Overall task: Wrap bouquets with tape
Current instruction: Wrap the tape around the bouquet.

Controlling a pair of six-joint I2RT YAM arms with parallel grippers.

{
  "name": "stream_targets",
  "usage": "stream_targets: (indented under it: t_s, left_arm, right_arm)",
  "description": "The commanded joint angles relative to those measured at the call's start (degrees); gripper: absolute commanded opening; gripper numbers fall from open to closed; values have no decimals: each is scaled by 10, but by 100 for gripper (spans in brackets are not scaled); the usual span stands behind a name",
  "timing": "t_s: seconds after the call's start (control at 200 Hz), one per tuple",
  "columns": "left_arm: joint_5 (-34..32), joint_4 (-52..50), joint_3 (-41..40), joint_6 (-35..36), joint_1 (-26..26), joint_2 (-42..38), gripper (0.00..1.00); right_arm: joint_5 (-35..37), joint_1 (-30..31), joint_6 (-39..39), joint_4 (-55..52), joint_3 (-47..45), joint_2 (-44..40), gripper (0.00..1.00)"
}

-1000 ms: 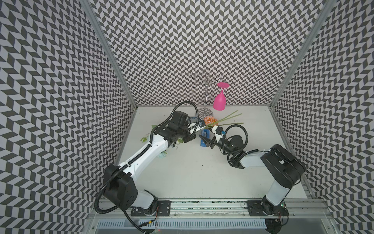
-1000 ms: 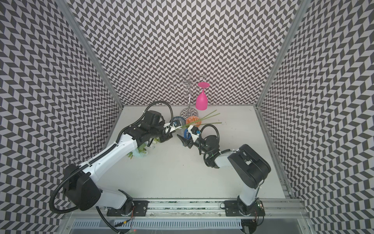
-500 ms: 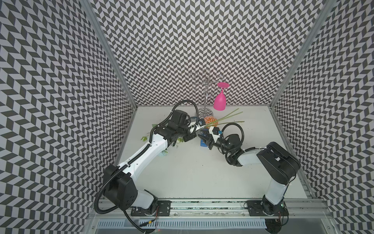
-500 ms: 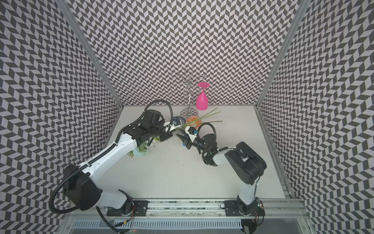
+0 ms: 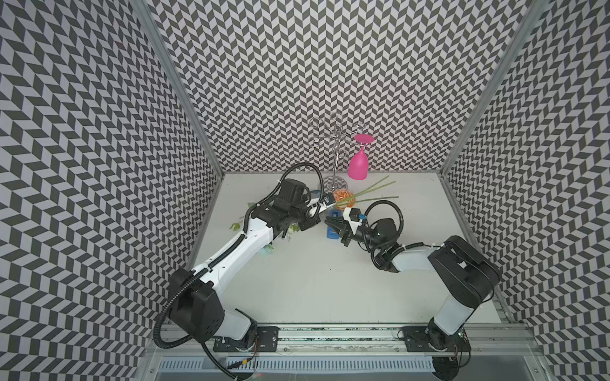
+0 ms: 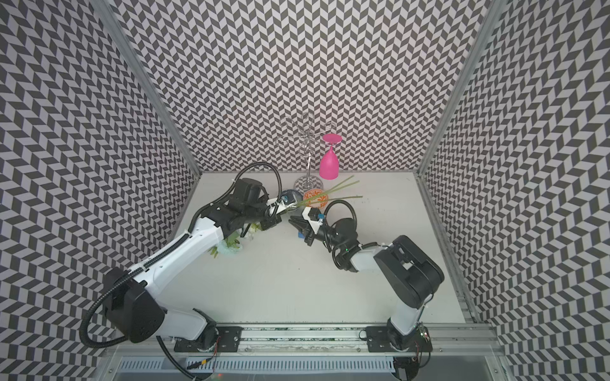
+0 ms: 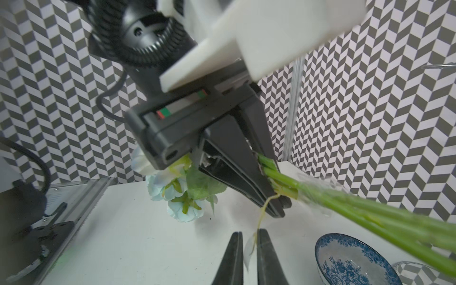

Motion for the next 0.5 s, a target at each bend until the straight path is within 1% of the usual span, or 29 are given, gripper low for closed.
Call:
stream_targets:
  t_s: [0.0,0.17,0.28,0.325,0.391,0.496]
  left_arm:
    - [-7,11,14,-5,3,2,0]
    - [-12,9,12,-2,3,8,0]
    - [-10,7,11,-1,3,7,0]
    - [-9,7,10,-1,3,5,0]
    - [-6,6,11,1,3,3,0]
    - [-1,1,11,4,1,2,0]
  right_arm:
    - [-48,-2,5,-3,-6,-33,13]
    - [-77,-2,10,-32,5,-66,14]
    - [-70,-2,13,-39,13,-78,15]
    - [-54,-3,17,-40,18,-79,15]
    - [-11,-4,33,-56,34,-78,14]
    - [46,-9,41,-108,70,-74,14]
